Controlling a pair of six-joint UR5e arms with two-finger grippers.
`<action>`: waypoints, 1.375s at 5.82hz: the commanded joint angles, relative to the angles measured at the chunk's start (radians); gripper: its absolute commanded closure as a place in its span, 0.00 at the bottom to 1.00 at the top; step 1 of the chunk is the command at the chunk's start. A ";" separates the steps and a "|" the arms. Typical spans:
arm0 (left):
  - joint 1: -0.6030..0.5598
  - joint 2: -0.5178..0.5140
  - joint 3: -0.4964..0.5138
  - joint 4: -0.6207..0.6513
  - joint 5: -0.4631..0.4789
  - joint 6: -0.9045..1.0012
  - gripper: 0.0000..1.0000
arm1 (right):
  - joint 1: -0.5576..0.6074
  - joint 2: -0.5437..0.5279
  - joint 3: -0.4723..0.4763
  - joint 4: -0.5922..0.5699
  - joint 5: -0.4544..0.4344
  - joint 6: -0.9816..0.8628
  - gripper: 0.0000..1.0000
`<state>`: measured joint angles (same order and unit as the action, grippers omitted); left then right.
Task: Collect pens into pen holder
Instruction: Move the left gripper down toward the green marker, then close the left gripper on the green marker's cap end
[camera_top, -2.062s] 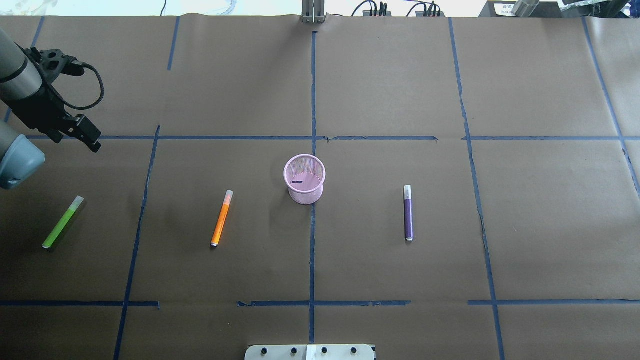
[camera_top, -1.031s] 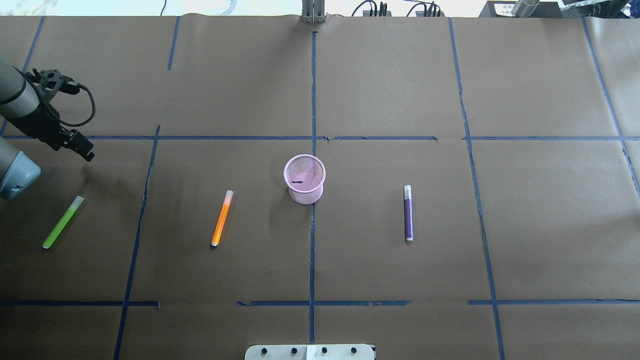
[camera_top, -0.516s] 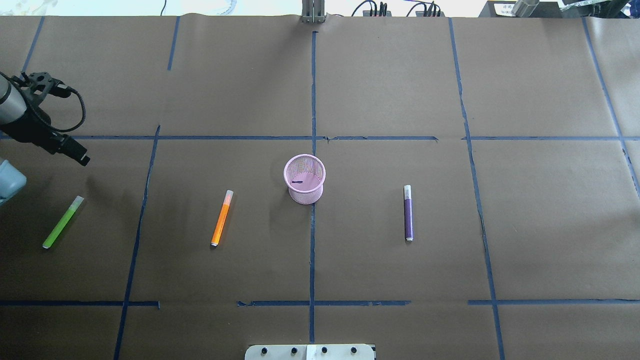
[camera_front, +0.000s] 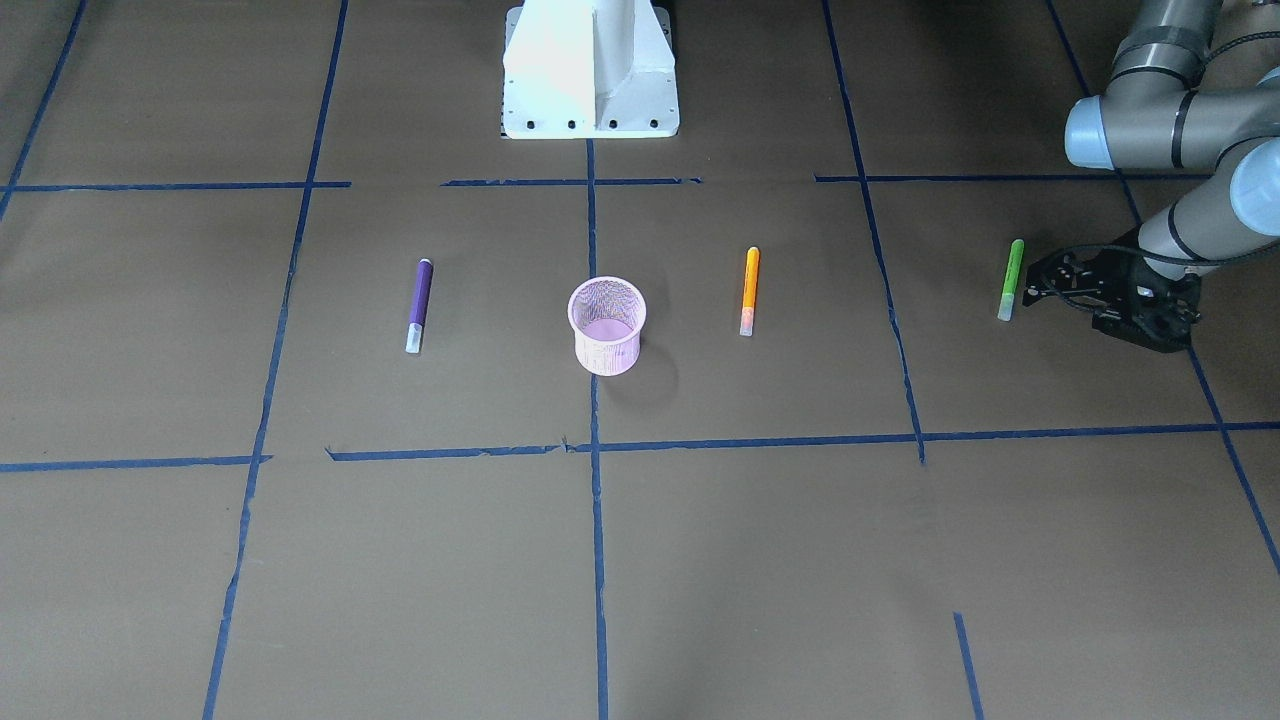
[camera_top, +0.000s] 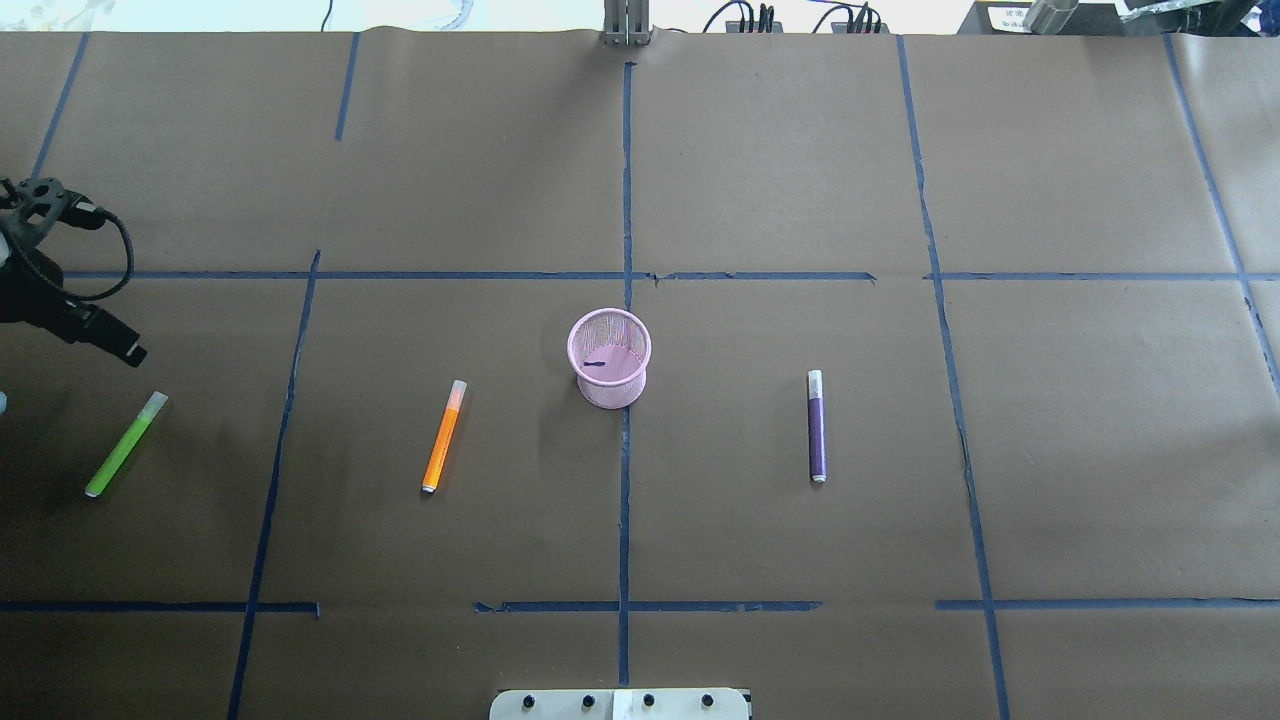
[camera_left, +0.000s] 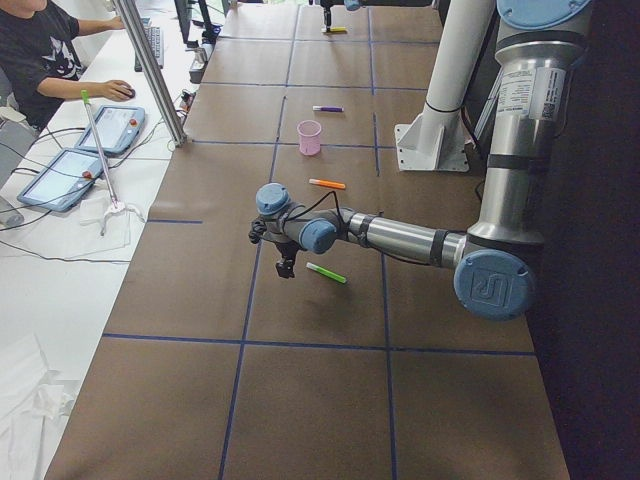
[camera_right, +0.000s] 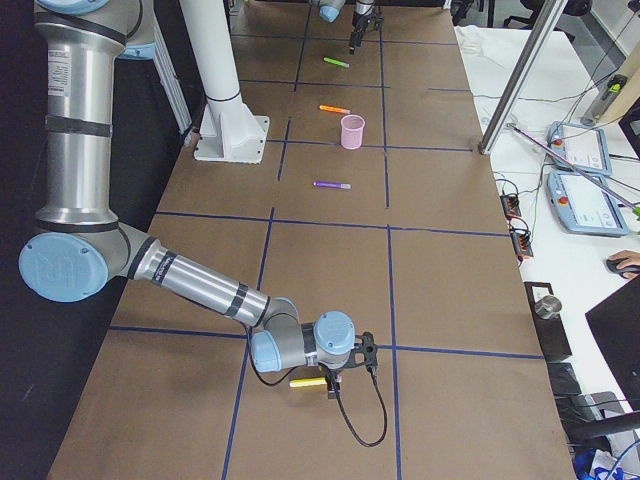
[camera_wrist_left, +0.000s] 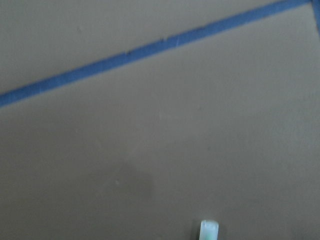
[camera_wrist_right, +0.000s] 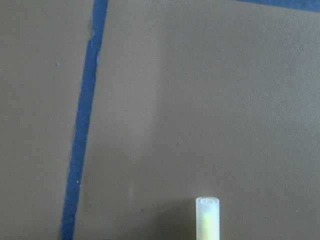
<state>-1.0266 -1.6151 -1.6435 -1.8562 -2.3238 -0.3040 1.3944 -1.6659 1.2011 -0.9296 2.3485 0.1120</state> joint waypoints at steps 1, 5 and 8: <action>0.051 0.040 -0.050 -0.001 0.053 -0.006 0.00 | 0.000 0.000 0.000 0.000 0.000 0.000 0.00; 0.157 0.041 -0.021 -0.015 0.103 -0.058 0.00 | 0.000 0.000 0.000 0.000 0.002 0.000 0.00; 0.157 0.038 -0.021 -0.015 0.101 -0.060 0.00 | 0.000 0.000 -0.002 0.000 0.002 0.000 0.00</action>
<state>-0.8700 -1.5749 -1.6649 -1.8714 -2.2226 -0.3625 1.3944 -1.6659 1.2000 -0.9296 2.3501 0.1120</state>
